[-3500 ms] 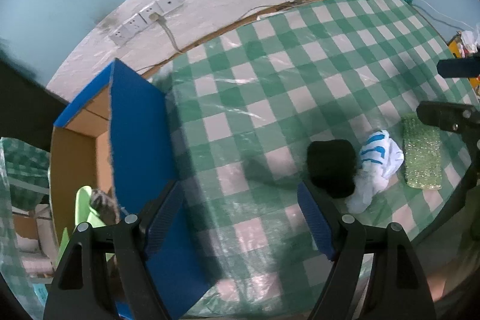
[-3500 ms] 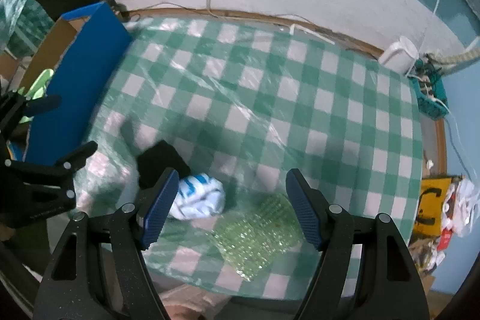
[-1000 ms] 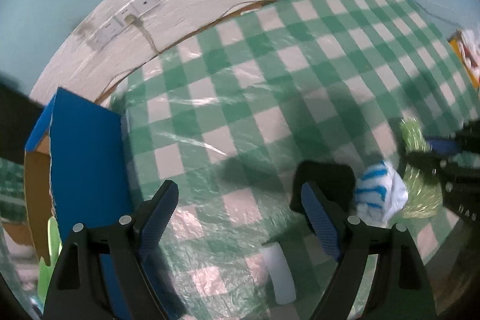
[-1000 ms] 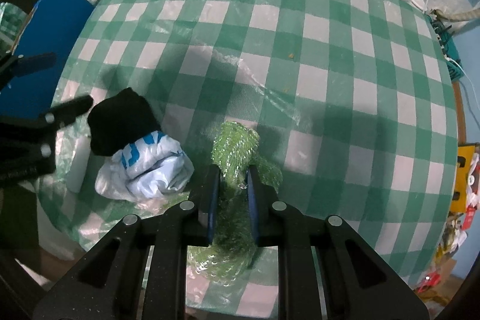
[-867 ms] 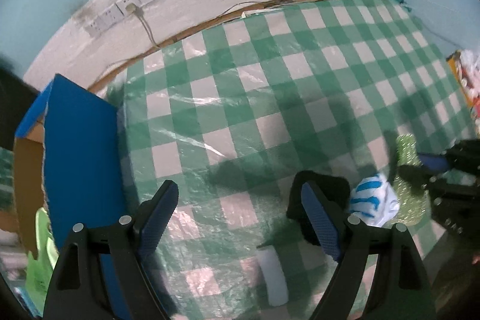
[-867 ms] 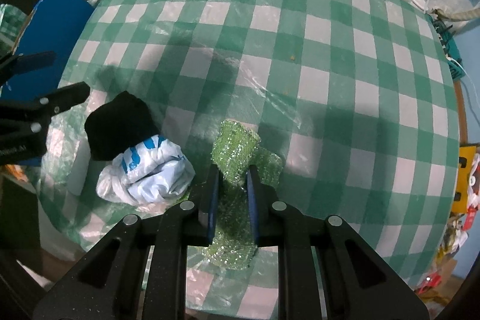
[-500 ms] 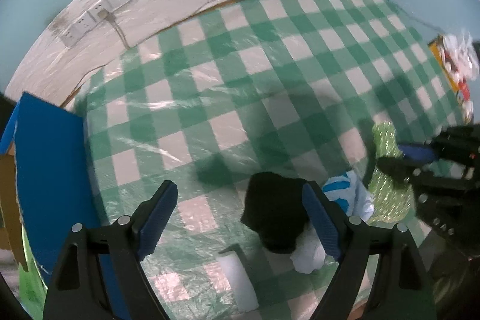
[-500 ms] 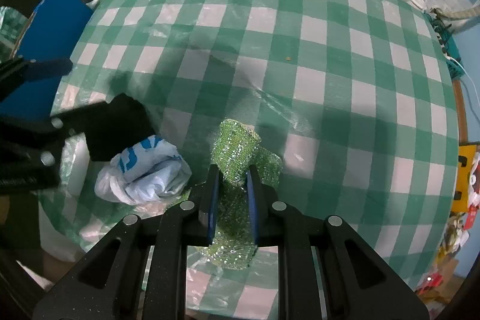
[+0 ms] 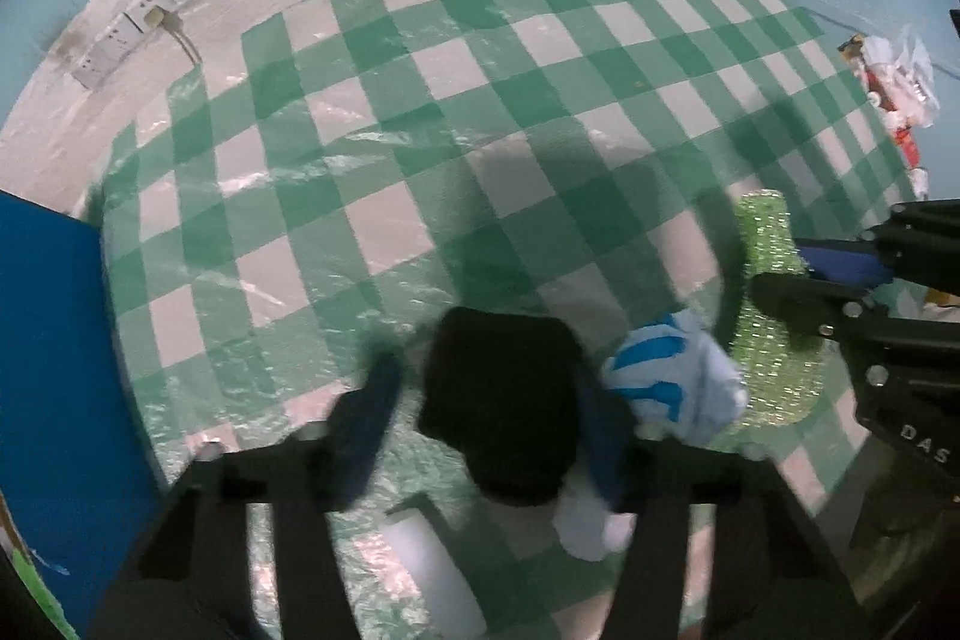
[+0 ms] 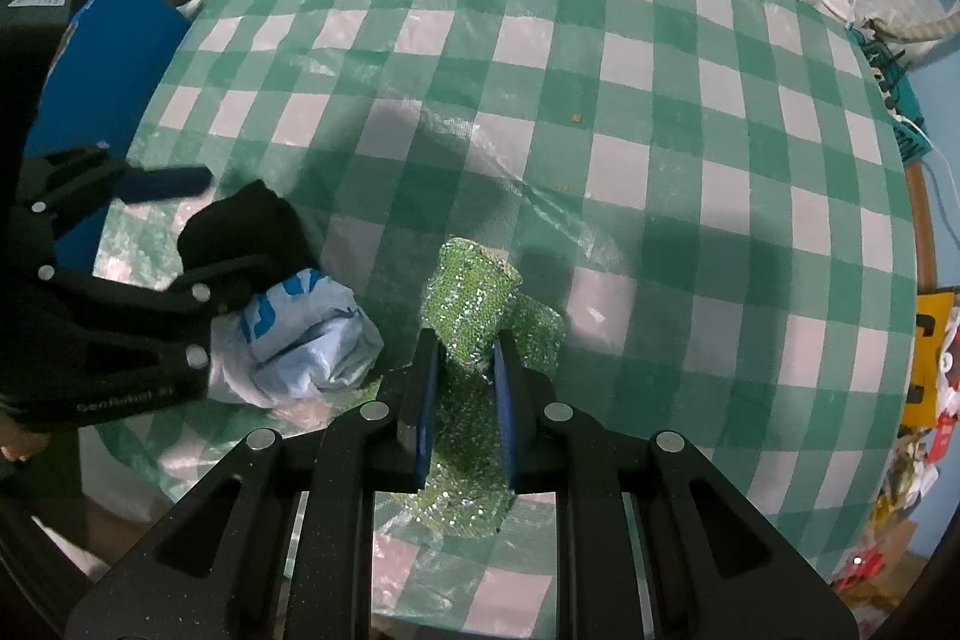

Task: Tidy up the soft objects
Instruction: 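Grasp the green mesh scrubber with the right gripper while the left gripper grasps the black sponge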

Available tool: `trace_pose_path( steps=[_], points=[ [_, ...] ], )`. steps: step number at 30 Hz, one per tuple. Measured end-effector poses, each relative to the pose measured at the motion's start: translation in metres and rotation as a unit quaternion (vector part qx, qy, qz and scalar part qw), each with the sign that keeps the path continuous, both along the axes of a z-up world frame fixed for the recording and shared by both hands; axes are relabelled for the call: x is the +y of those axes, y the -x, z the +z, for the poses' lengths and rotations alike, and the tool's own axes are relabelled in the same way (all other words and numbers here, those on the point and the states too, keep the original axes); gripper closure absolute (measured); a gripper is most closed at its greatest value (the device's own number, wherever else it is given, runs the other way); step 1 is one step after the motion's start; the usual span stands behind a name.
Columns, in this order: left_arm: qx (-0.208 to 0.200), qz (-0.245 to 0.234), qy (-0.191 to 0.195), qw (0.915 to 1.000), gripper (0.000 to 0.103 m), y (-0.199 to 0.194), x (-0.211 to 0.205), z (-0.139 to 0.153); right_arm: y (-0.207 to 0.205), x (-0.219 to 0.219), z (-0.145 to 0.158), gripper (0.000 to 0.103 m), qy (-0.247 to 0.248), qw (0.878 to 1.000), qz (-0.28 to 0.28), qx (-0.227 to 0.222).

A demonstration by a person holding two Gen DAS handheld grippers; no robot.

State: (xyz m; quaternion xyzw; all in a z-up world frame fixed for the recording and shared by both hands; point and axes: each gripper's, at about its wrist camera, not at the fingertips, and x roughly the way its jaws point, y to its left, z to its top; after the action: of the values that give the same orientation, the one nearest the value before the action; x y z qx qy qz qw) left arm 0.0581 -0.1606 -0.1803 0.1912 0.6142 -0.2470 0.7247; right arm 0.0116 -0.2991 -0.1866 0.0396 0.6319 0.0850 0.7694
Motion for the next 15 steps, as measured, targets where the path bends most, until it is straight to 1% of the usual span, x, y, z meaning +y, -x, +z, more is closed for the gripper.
trace_pose_path(
  steps=[2,4,8,15],
  points=[
    [-0.01,-0.005,-0.004,0.9999,0.063,0.002,-0.002,0.002,0.001,-0.001,0.002,0.087,0.002,1.0,0.0,-0.003],
    [-0.017,-0.01,-0.007,0.9998,0.066,0.005,-0.003,0.004,0.002,-0.001,0.003,0.087,0.003,1.0,0.001,-0.006],
    [-0.024,-0.01,-0.007,0.9996,0.066,0.008,-0.001,0.008,0.003,0.0,0.003,0.087,0.005,1.0,0.003,-0.01],
    [-0.05,-0.001,-0.003,0.9988,0.067,0.011,0.007,0.023,0.003,0.005,0.013,0.087,0.011,1.0,0.006,-0.026]
  ],
)
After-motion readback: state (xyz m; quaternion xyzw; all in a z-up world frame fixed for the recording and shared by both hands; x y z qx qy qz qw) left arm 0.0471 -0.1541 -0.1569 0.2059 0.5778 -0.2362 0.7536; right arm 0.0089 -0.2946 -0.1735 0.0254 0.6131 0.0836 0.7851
